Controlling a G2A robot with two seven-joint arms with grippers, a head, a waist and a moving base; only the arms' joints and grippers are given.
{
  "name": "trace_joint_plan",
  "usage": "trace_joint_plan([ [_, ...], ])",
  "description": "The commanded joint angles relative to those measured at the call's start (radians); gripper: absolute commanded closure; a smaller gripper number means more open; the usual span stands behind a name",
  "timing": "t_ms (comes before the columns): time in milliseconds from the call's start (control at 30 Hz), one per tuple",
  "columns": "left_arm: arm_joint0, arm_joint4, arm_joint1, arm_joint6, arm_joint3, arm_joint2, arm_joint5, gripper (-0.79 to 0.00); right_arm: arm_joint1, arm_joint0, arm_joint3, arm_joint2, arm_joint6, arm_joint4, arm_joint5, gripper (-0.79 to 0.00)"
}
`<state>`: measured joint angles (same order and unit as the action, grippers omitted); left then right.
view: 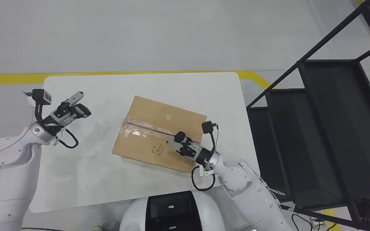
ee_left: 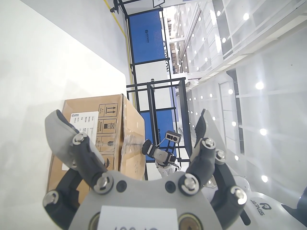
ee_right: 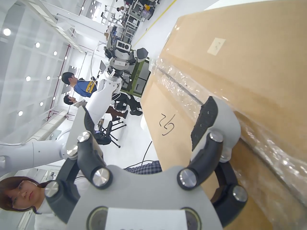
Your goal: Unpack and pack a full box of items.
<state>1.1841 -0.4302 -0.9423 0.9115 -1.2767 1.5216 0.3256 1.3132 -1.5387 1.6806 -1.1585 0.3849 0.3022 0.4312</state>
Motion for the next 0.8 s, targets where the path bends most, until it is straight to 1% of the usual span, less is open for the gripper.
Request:
trace_joint_plan([
  [0, 0.005, -0.001, 0.001, 0.001, 0.003, 0.004, 0.002, -0.785, 0.003, 0.021, -0.022, 0.018, -0.002, 0.002, -0.010, -0.785],
  [133, 0.009, -0.001, 0.001, 0.000, 0.006, 0.009, 0.001, -0.785, 0.002, 0.035, -0.051, 0.022, -0.002, -0.005, -0.018, -0.785],
  [233, 0.009, 0.000, 0.001, 0.000, 0.006, 0.009, -0.002, -0.785, -0.005, 0.010, -0.032, -0.009, -0.009, -0.026, 0.004, -0.785],
  [333, 0.003, 0.005, 0.000, 0.000, 0.003, 0.005, -0.007, -0.785, -0.017, -0.040, 0.016, -0.060, -0.004, -0.068, 0.043, -0.785],
  [467, -0.005, 0.004, -0.001, 0.001, 0.000, 0.000, -0.011, -0.785, -0.033, -0.118, 0.099, -0.138, 0.018, -0.153, 0.118, -0.785],
  [567, -0.009, 0.006, -0.002, -0.001, 0.000, -0.004, -0.011, -0.785, -0.045, -0.171, 0.137, -0.217, -0.001, -0.206, 0.176, -0.785],
  [633, -0.010, 0.006, -0.003, -0.001, 0.001, -0.007, -0.011, -0.785, -0.048, -0.189, 0.139, -0.252, -0.027, -0.249, 0.220, -0.785],
  [767, -0.009, 0.001, -0.005, -0.015, 0.001, -0.009, -0.017, -0.785, -0.052, -0.210, 0.084, -0.324, -0.105, -0.343, 0.313, -0.785],
])
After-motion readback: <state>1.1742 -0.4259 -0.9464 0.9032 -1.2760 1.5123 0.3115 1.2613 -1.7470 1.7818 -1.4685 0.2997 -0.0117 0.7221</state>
